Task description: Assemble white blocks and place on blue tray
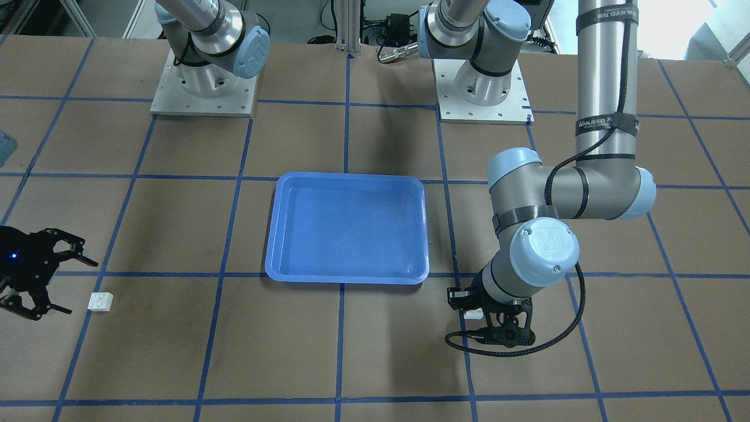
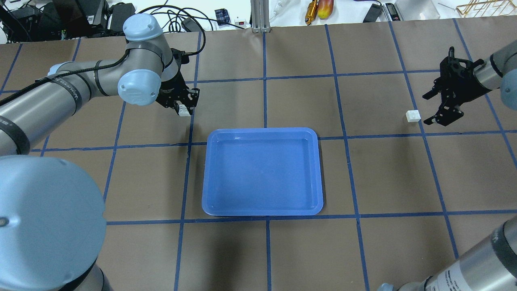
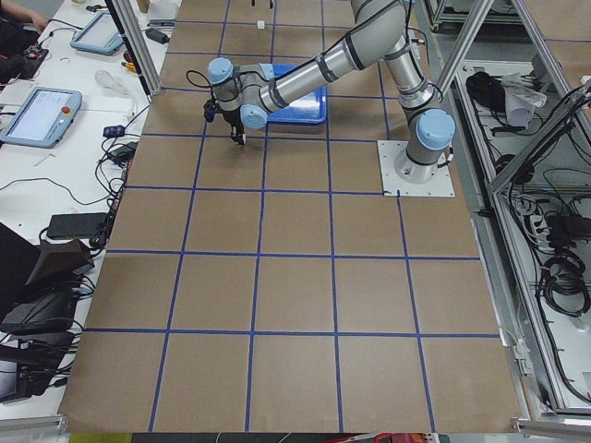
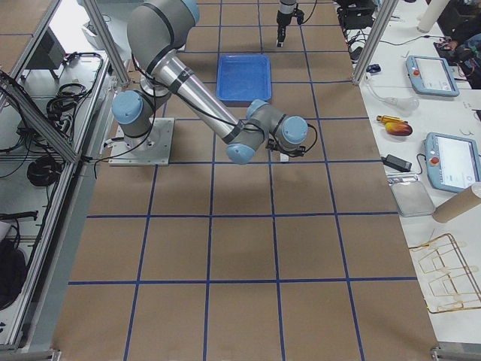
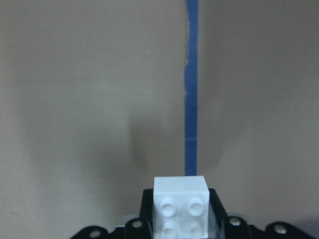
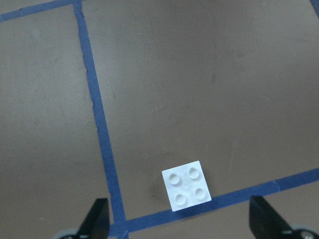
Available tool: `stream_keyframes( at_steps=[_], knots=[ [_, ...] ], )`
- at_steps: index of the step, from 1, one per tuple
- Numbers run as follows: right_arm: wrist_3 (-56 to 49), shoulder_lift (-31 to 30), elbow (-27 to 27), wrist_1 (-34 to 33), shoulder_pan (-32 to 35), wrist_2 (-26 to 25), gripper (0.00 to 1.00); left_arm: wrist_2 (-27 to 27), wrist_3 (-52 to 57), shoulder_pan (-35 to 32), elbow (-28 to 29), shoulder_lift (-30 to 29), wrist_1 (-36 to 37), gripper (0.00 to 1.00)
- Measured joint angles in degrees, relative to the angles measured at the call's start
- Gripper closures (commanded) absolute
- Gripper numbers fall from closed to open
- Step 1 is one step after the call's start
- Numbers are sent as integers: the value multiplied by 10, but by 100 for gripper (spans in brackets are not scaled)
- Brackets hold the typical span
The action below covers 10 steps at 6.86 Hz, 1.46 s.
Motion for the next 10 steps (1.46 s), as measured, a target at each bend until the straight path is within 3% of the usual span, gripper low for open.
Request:
stream_keyframes(
  at_steps=[3, 4, 6, 8, 9, 10],
  knots=[
    [-14, 13, 19, -30, 0, 1, 0, -27, -171, -140, -32, 63, -21, 82],
    [-16, 19, 23, -39, 1, 4, 10, -28, -230, -185, -49, 65, -7, 82],
    [-16, 25, 27, -48, 0, 14, 16, -28, -297, -229, -100, 56, 51, 81],
    [-15, 29, 26, -49, 0, 16, 75, -27, -307, -236, -135, 52, 88, 81],
    [-15, 30, 25, -50, 0, 16, 97, -26, -304, -237, -138, 49, 91, 70],
    [-15, 29, 23, -50, 0, 15, 100, -26, -302, -237, -139, 46, 93, 48]
  ],
)
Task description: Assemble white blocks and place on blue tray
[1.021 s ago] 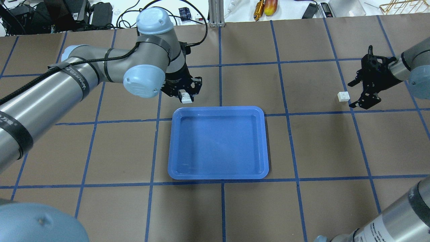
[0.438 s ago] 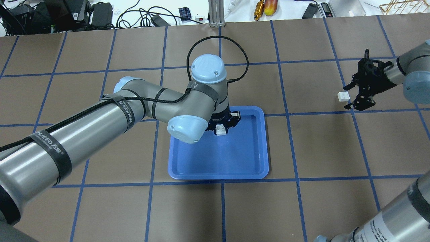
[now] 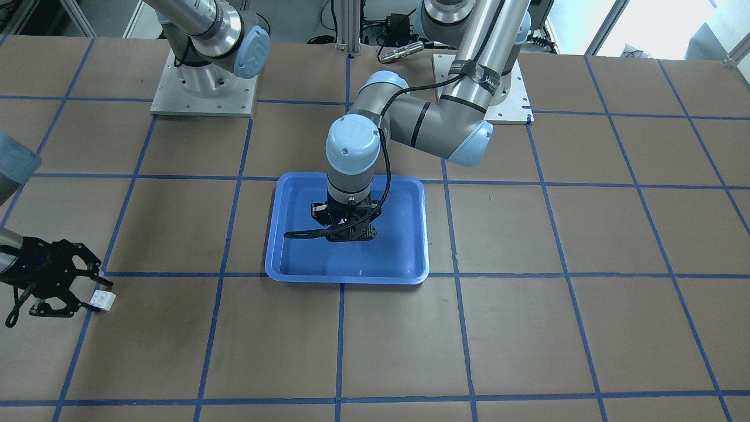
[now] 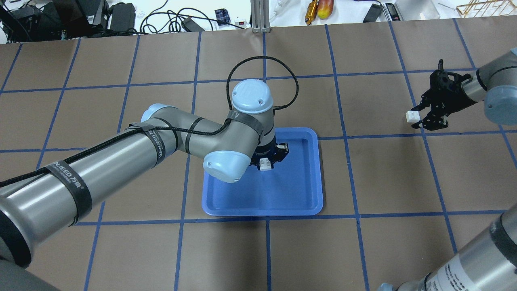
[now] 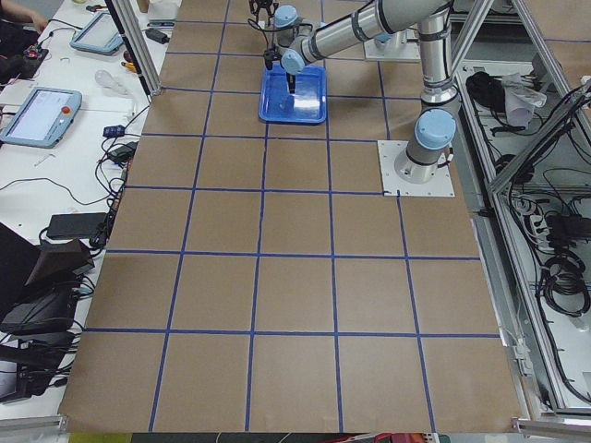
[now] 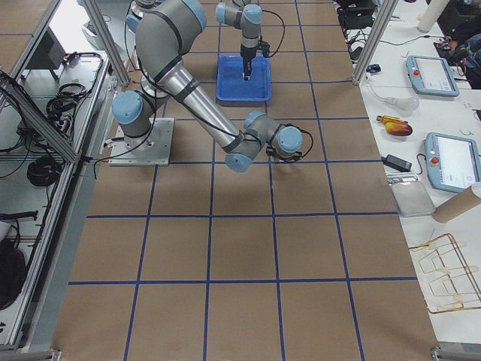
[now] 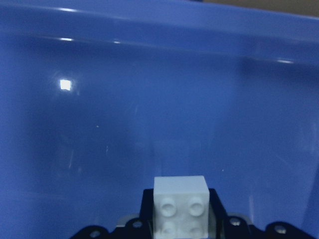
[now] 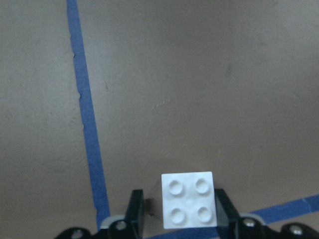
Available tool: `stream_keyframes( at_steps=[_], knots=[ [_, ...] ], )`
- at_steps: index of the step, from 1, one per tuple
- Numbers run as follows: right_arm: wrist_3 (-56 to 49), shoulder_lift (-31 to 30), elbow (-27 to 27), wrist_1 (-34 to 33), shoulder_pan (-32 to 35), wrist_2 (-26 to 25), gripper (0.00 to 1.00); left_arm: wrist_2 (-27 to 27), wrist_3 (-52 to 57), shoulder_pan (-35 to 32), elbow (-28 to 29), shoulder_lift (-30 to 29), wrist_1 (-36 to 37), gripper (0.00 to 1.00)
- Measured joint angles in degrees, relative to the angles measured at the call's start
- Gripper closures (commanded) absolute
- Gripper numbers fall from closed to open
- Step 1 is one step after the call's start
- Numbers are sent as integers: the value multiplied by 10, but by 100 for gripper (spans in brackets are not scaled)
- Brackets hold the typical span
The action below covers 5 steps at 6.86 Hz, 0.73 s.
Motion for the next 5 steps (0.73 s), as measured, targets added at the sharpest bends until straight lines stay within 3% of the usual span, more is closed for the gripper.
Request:
stream_keyframes(
  at_steps=[1, 2, 5],
  knots=[
    [1, -2, -2, 0, 0, -3, 100, 0, 0, 0, -2, -3, 0, 26],
    [3, -5, -3, 1, 2, -5, 100, 0, 1, 0, -3, -7, 1, 15],
    [16, -38, -2, 26, 44, -7, 100, 0, 0, 1, 3, -12, 6, 4]
  ],
)
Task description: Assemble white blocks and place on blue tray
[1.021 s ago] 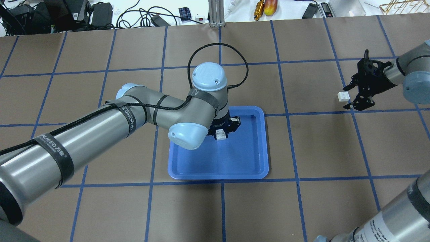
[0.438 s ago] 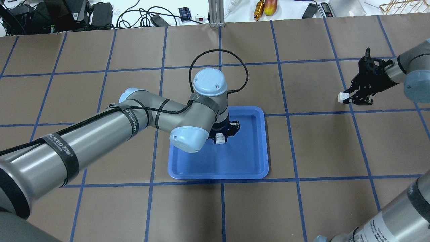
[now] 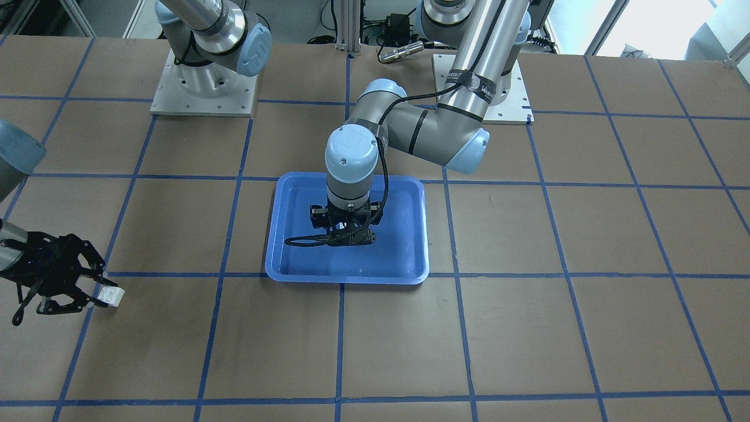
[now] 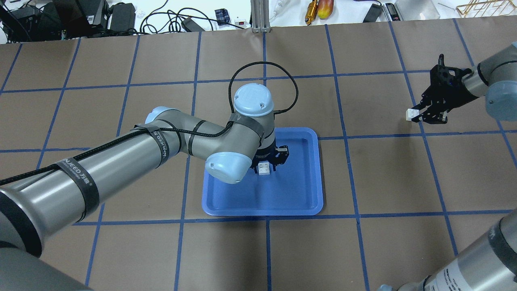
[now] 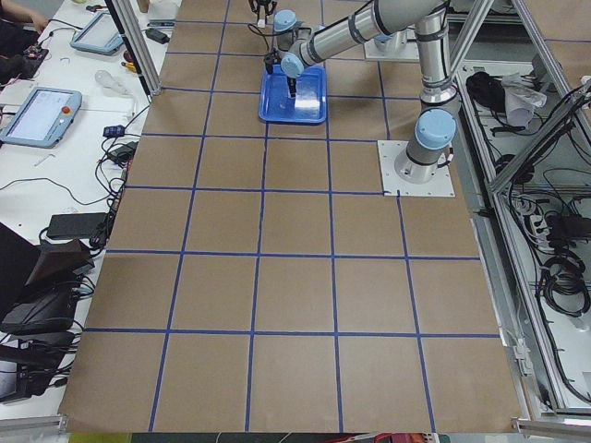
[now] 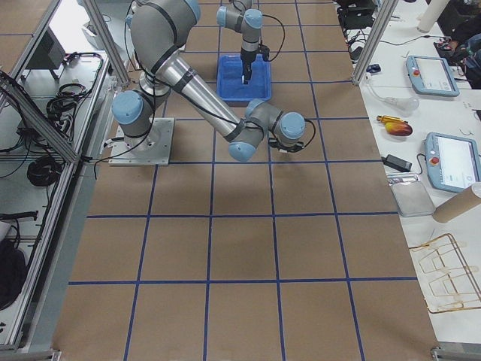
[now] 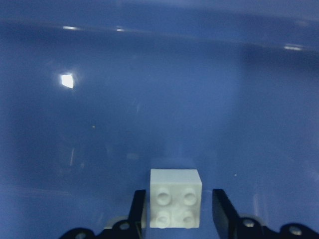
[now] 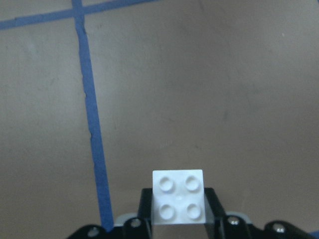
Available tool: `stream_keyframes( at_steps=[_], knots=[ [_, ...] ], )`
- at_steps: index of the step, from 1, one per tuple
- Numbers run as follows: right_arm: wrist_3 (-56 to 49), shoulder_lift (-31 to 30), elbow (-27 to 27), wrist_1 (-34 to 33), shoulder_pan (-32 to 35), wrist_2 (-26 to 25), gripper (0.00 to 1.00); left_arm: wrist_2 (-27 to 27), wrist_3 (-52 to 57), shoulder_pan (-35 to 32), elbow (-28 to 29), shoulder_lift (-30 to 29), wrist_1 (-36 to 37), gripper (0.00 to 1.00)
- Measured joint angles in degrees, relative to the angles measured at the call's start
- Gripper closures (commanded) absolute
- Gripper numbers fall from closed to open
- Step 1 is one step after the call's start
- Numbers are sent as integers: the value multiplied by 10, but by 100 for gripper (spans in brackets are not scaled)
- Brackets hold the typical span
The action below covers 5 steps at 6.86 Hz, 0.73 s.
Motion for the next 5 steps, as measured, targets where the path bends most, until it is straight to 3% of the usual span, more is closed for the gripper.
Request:
stream_keyframes(
  at_steps=[3, 5],
  knots=[
    [-5, -78, 52, 41, 77, -23, 100, -2, 62, 52, 26, 40, -17, 0],
    [1, -122, 96, 41, 150, -24, 100, -4, 148, 114, 52, 94, -108, 0]
  ],
)
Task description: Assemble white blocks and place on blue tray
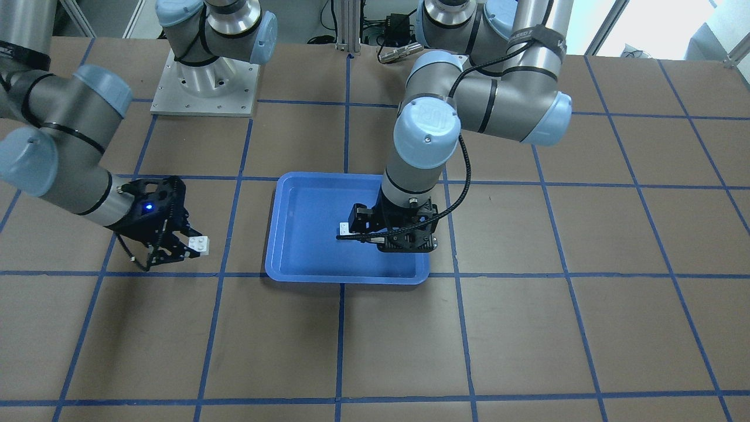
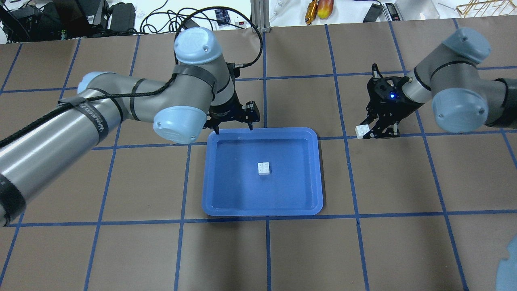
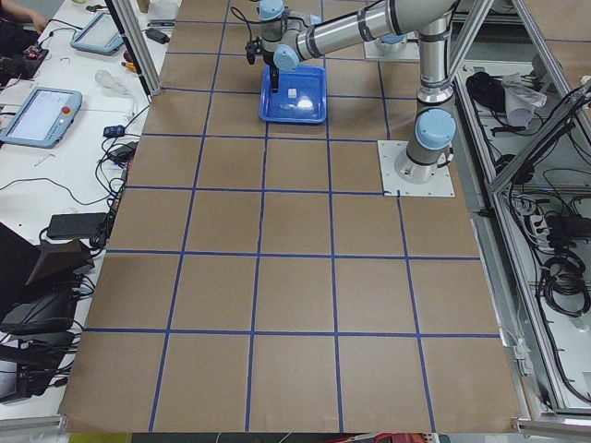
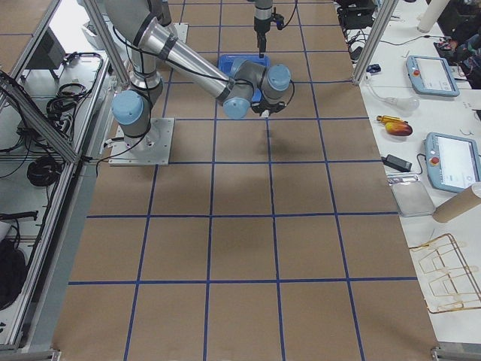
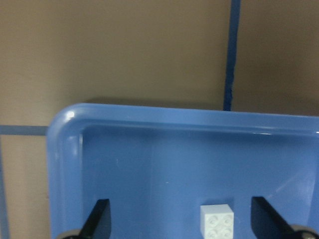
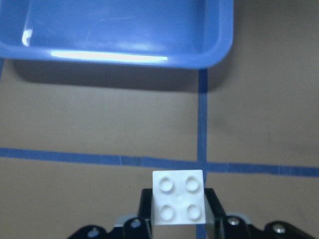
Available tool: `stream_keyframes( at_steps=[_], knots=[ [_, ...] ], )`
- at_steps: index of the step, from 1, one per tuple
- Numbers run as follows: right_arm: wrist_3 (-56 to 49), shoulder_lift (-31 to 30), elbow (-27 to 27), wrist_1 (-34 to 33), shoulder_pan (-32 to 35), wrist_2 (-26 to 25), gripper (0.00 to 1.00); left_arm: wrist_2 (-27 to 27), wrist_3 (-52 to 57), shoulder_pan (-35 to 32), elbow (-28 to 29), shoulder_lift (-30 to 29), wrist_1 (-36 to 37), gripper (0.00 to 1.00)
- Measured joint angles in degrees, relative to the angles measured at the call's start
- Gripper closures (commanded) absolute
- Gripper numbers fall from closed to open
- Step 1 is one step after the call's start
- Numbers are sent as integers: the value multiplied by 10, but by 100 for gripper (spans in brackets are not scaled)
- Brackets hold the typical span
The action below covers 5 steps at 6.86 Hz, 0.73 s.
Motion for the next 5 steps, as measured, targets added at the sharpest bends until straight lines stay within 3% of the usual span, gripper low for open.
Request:
stream_keyframes(
  at_steps=[3, 5],
  knots=[
    [81, -20, 25, -24, 128, 0, 100, 23, 131, 86, 31, 93, -104, 0],
    [171, -14, 37, -79, 196, -2, 100, 16, 159, 125, 34, 109, -136, 0]
  ],
)
